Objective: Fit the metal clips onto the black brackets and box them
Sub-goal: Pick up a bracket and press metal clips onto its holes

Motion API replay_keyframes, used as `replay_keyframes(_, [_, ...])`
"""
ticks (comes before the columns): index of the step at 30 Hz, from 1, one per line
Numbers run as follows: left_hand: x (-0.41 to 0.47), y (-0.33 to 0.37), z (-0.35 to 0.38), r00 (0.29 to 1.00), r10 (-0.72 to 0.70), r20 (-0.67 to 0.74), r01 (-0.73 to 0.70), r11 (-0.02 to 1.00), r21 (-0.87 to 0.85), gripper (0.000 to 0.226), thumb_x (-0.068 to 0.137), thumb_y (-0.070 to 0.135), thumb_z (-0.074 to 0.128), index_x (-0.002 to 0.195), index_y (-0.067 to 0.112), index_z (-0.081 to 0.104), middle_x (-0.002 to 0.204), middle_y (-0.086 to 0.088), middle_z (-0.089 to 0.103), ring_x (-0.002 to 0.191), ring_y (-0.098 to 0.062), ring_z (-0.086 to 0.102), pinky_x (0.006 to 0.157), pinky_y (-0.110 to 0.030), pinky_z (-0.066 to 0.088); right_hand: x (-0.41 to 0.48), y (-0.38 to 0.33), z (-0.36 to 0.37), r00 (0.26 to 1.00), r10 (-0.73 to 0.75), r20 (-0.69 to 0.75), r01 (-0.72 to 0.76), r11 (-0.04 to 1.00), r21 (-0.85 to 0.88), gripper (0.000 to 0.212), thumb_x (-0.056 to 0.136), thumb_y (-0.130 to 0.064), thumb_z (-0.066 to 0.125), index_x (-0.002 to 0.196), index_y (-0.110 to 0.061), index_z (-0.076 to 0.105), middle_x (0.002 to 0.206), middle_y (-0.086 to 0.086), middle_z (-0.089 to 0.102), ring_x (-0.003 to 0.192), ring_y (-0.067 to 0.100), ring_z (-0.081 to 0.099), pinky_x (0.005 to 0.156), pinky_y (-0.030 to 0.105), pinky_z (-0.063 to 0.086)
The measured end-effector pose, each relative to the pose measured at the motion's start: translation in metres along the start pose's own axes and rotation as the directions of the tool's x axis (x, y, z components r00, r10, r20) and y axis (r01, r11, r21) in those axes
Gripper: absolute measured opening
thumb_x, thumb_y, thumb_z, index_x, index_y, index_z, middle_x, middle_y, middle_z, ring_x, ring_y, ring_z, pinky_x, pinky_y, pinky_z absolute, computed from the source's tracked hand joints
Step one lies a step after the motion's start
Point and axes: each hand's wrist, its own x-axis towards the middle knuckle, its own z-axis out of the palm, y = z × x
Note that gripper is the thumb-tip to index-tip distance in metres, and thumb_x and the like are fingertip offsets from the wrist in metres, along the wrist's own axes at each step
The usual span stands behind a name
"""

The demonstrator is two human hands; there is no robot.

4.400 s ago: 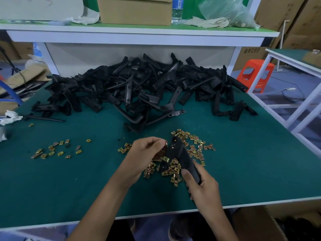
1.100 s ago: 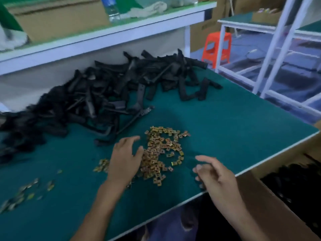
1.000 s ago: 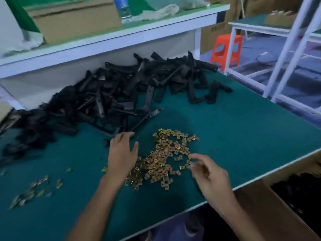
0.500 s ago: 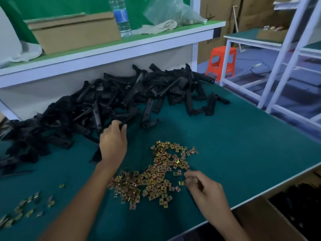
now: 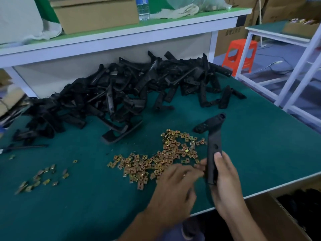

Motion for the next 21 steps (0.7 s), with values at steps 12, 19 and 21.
replay_keyframes(12, [0.097,-0.145,-0.012,0.847,-0.501,0.179,0.464,0.86,0.213,0.033,0.106,0.022,0.045,0.136,0.023,0.059,0.124,-0.01,0.062,0.111,-0.031,0.061,0.092,-0.039,0.049,-0.001,0.02,0.005,0.97,-0.24,0.045,0.237,0.879,-0.414,0.017,0.101,-0.046,0.046,0.098,-0.04,0.062,0.074,0.006,0.062,0.05,0.018,0.055,0.044,0.034,0.048])
replay_keyframes(19, [0.098,-0.151,-0.012,0.839,-0.505,0.201,0.49,0.863,0.121,0.005,0.097,0.022,0.062,0.102,0.023,0.062,0.096,0.004,0.059,0.097,-0.022,0.062,0.081,-0.032,0.048,-0.001,0.022,0.005,0.972,-0.227,0.064,0.23,0.856,-0.463,0.019,0.105,-0.035,0.047,0.106,-0.044,0.063,0.075,0.006,0.061,0.05,0.018,0.055,0.045,0.032,0.049])
replay_keyframes(21, [0.09,-0.144,-0.021,0.807,-0.565,0.17,0.573,0.819,0.002,0.009,0.095,0.028,0.066,0.089,0.024,0.06,0.086,0.009,0.063,0.086,-0.015,0.064,0.07,-0.028,0.046,-0.001,0.023,0.004,0.972,-0.225,0.068,0.231,0.851,-0.472,0.019,0.106,-0.032,0.047,0.108,-0.04,0.063,0.074,0.006,0.061,0.05,0.017,0.055,0.045,0.031,0.049])
